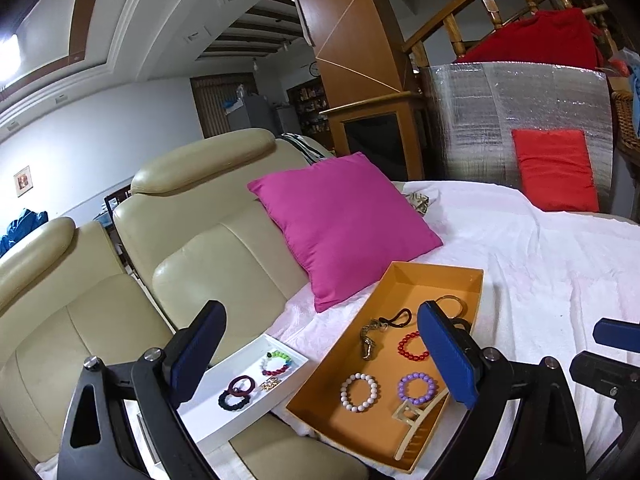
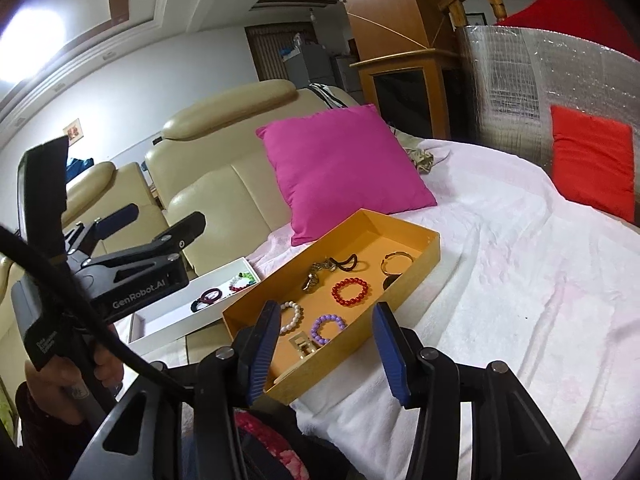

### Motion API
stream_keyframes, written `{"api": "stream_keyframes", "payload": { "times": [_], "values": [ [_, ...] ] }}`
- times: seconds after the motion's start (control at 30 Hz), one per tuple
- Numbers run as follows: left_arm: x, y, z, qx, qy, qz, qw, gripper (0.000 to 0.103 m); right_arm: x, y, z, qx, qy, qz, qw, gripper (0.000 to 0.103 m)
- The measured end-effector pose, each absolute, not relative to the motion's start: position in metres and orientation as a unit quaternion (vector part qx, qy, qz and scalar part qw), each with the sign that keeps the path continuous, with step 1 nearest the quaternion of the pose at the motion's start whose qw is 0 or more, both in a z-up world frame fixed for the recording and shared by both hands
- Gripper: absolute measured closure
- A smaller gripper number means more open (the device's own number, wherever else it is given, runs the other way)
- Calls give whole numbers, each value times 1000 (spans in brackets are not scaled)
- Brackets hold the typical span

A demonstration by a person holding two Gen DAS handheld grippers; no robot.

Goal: Organize jewelry

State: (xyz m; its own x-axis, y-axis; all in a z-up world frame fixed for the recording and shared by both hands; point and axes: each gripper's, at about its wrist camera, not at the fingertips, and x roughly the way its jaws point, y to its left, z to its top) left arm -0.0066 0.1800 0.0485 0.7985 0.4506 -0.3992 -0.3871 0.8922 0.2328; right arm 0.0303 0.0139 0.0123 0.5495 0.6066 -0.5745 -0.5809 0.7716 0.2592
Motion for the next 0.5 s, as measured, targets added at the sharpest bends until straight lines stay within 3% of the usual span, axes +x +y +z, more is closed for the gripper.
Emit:
{"api": "stream_keyframes", "payload": {
  "times": [0.5],
  "values": [
    [-33, 195, 59, 58, 224, 245, 942, 7, 5, 29, 23, 9, 331, 351, 876, 49]
  ]
}}
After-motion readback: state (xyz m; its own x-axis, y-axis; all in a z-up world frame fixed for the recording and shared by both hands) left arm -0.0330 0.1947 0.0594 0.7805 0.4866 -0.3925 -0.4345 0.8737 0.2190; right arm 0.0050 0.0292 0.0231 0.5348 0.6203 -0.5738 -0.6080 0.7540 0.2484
